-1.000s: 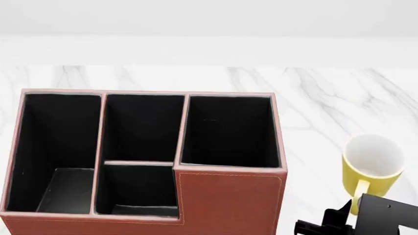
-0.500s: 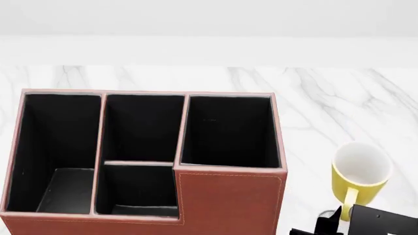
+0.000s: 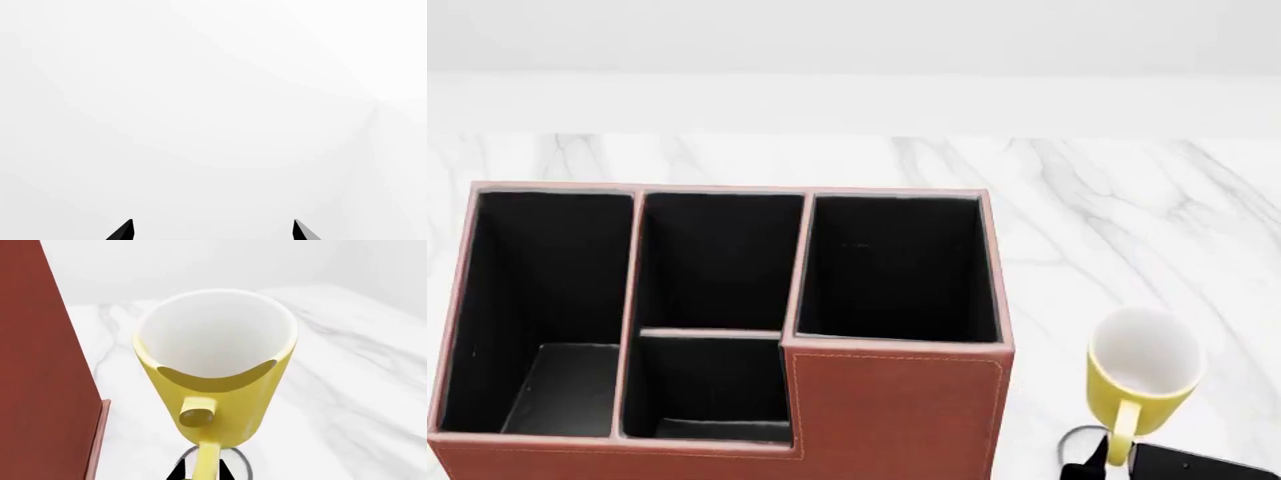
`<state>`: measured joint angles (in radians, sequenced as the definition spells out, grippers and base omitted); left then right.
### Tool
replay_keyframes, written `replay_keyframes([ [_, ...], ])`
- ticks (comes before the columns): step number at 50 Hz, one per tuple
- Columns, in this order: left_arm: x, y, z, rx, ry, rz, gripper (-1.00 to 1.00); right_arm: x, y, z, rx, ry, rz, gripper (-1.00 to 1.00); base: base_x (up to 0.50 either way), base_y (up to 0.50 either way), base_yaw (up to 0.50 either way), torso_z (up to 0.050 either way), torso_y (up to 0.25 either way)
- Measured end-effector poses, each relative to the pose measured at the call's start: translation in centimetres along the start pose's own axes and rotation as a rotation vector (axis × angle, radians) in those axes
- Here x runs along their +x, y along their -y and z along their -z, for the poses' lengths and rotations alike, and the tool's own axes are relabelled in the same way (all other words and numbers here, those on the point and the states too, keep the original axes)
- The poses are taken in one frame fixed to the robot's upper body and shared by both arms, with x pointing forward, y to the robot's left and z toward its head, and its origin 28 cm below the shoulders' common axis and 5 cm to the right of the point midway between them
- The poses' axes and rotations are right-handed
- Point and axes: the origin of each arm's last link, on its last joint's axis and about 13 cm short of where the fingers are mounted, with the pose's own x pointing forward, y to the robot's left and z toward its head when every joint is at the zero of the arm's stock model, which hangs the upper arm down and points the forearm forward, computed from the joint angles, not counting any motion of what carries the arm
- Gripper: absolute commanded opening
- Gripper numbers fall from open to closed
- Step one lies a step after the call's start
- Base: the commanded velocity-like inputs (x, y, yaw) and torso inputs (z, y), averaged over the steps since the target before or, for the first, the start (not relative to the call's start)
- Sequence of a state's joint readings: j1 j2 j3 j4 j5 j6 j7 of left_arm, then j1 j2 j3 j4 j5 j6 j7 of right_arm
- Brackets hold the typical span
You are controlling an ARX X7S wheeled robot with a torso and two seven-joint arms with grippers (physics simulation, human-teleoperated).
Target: Pick up the yellow and white mug and place it to the right of the caddy.
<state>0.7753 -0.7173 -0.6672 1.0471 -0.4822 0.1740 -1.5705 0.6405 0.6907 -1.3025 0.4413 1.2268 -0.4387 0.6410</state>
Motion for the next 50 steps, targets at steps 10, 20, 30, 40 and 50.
replay_keyframes([
  [10,0.0,0.1,0.1,0.001,0.000,0.002,1.00,0.3,-0.1,1.1,0.004,-0.019,-0.013,-1.00,0.00,0.00,0.00,0.000,0.000],
  [20,0.0,0.2,0.1,0.003,0.000,0.007,1.00,0.8,-0.1,1.8,0.011,-0.041,-0.018,-1.00,0.00,0.00,0.00,0.000,0.001],
  [30,0.0,0.3,0.2,0.005,0.000,0.012,1.00,1.2,-0.2,2.3,0.020,-0.060,-0.018,-1.00,0.00,0.00,0.00,0.000,0.001],
  [40,0.0,0.4,0.3,0.006,0.000,0.015,1.00,1.6,-0.2,2.6,0.031,-0.075,-0.016,-1.00,0.00,0.00,0.00,0.000,0.000],
  [50,0.0,0.5,0.3,0.007,0.000,0.017,1.00,1.9,-0.2,2.9,0.042,-0.087,-0.012,-1.00,0.00,0.00,0.00,0.000,0.001],
])
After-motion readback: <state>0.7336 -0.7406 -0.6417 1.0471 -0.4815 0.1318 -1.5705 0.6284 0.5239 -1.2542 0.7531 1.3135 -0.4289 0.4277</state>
